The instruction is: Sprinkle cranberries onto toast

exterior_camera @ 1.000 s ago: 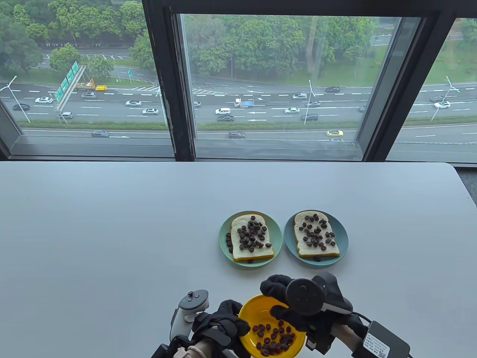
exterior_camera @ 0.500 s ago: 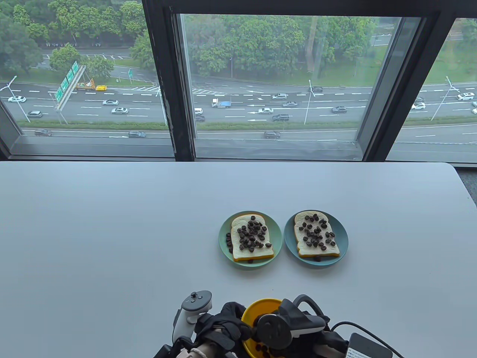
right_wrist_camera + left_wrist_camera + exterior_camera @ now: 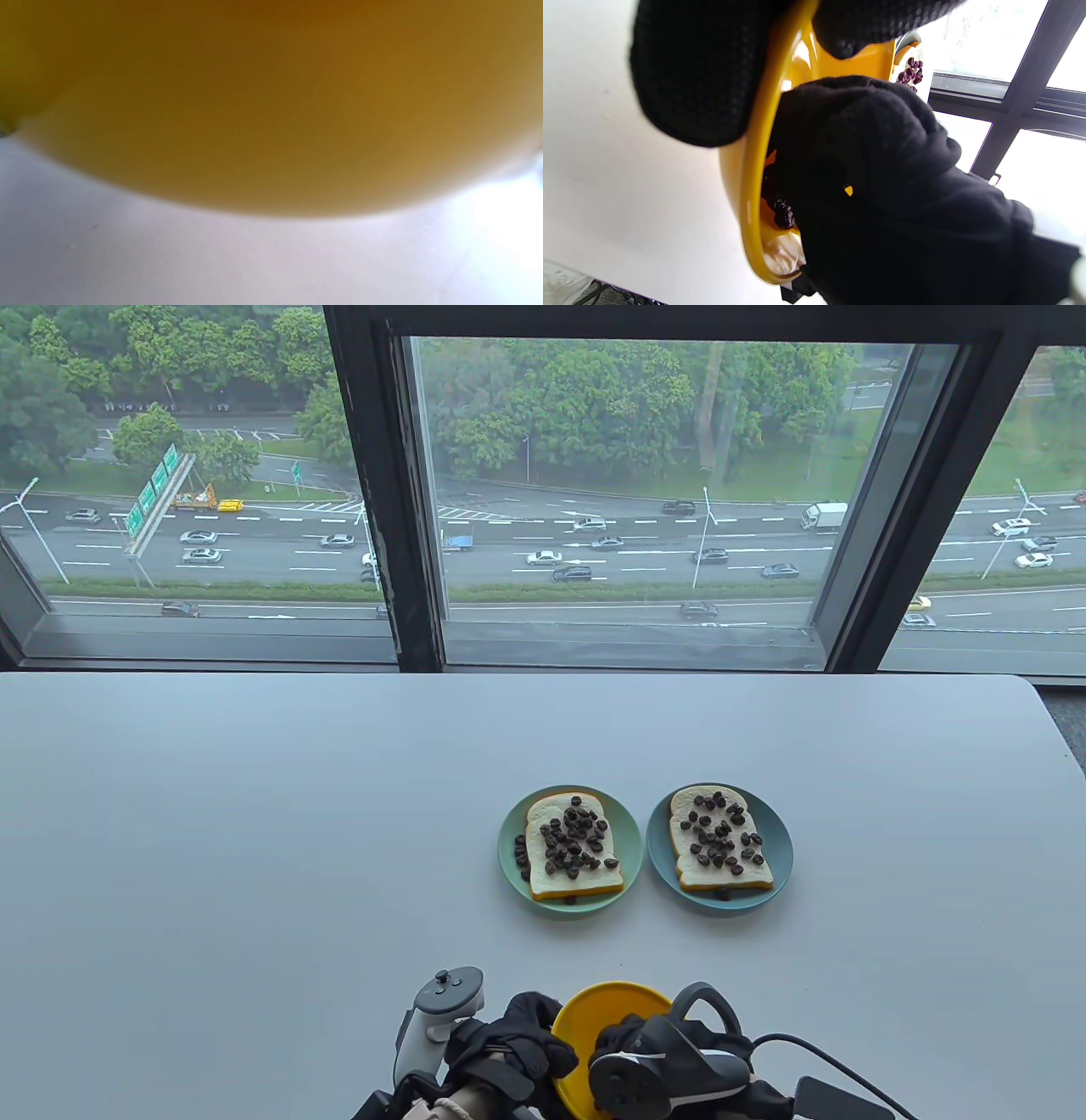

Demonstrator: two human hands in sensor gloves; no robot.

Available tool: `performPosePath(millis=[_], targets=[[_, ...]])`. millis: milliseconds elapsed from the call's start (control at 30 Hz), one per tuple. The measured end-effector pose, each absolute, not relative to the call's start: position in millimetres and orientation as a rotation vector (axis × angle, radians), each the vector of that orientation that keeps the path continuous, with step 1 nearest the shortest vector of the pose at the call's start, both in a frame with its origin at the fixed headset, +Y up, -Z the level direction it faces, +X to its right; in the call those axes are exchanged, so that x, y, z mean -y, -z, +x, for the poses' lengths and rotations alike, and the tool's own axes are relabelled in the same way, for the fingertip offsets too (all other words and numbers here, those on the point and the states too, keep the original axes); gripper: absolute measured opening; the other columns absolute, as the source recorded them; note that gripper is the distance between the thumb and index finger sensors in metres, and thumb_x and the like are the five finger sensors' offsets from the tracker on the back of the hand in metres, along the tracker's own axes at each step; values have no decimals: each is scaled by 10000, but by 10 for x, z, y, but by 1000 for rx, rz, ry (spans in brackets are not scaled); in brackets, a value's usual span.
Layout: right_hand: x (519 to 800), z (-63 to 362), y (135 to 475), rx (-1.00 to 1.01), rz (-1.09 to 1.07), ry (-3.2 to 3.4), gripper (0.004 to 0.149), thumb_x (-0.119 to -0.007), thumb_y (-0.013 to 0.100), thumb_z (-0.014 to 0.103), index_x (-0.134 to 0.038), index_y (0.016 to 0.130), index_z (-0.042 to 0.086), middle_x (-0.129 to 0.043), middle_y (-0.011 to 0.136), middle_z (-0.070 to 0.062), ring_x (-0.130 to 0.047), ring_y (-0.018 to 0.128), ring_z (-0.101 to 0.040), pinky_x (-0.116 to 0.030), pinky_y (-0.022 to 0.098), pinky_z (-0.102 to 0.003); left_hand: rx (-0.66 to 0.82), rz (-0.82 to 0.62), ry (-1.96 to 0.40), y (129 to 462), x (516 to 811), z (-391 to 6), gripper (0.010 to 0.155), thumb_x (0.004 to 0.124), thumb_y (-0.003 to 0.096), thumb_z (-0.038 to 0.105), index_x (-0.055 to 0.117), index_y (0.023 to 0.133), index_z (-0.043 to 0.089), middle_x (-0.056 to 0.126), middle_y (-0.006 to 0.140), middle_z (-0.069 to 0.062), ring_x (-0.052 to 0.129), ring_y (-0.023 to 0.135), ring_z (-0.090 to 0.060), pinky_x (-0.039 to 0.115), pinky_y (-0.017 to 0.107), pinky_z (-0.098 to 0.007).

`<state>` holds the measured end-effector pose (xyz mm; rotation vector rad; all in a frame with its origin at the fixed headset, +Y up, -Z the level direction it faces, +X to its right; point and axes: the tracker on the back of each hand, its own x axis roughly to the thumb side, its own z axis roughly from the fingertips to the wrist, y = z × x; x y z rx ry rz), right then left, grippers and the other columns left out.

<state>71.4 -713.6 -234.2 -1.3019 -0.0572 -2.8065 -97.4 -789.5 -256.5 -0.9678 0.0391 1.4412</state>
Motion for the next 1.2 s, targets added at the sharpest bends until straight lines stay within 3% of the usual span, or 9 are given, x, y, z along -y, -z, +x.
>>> performPosePath(millis=[100,200,333,500,633,733,767,933,1200], targets=[[7061,744,2373,19,-1271,2834,312,-867,276,261,-815,557,387,-854,672,69,-963,482,-136,-975,225,-135,-42,-973,-1449,2569,7894,-977,610,740,472,191,336,927,231,539,759,-168,730,501,-322,964,255,-365],[6957,810,2453,68,-1264,2882,422,-799,326,345,-753,745,363,-786,815,17,-951,604,-177,-959,323,-193,-35,-964,-1459,2571,7875,-990,605,739,470,188,343,926,229,545,760,-165,735,501,-320,966,253,-363],[6908,912,2579,407,-1268,2858,649,-763,337,471,-553,937,340,-572,992,-83,-794,804,-326,-900,459,-284,-8,-968,-1475,2563,7840,-966,608,747,463,187,351,922,233,554,756,-163,742,497,-318,972,249,-361],[7058,887,2572,849,-1356,2763,799,-775,331,499,-356,990,332,-339,1043,-110,-532,893,-422,-716,602,-354,-17,-965,-1485,2561,7822,-976,612,761,452,173,362,913,226,550,741,-172,737,486,-326,972,237,-376],[7156,788,2455,513,-1360,2657,728,-816,315,370,-454,947,377,-412,1017,-33,-558,886,-315,-743,580,-278,-2,-939,-1459,2539,7806,-966,616,768,449,164,366,911,225,542,737,-179,728,483,-332,969,232,-389],[7136,732,2335,-7,-1268,2615,541,-815,312,285,-625,805,404,-679,881,49,-848,713,-173,-911,419,-190,9,-951,-1474,2533,7819,-939,613,765,451,162,366,911,228,542,741,-176,729,487,-330,970,236,-388],[7142,725,2319,-89,-1277,2596,493,-820,288,285,-672,744,402,-722,847,56,-889,672,-171,-938,381,-181,10,-948,-1484,2535,7808,-935,614,765,453,160,363,911,229,537,742,-178,725,489,-333,967,242,-394],[7142,735,2391,-10,-1272,2674,322,-858,285,269,-787,570,400,-805,743,91,-928,595,-146,-966,316,-162,-15,-975,-1495,2551,7855,-968,614,760,456,167,355,914,225,535,742,-179,726,488,-328,969,240,-384],[7079,776,2409,-43,-1282,2719,301,-866,267,248,-817,519,405,-859,652,104,-963,504,-113,-977,233,-138,-18,-982,-1471,2556,7855,-969,610,752,457,166,352,914,226,542,746,-173,730,488,-325,968,239,-376]])
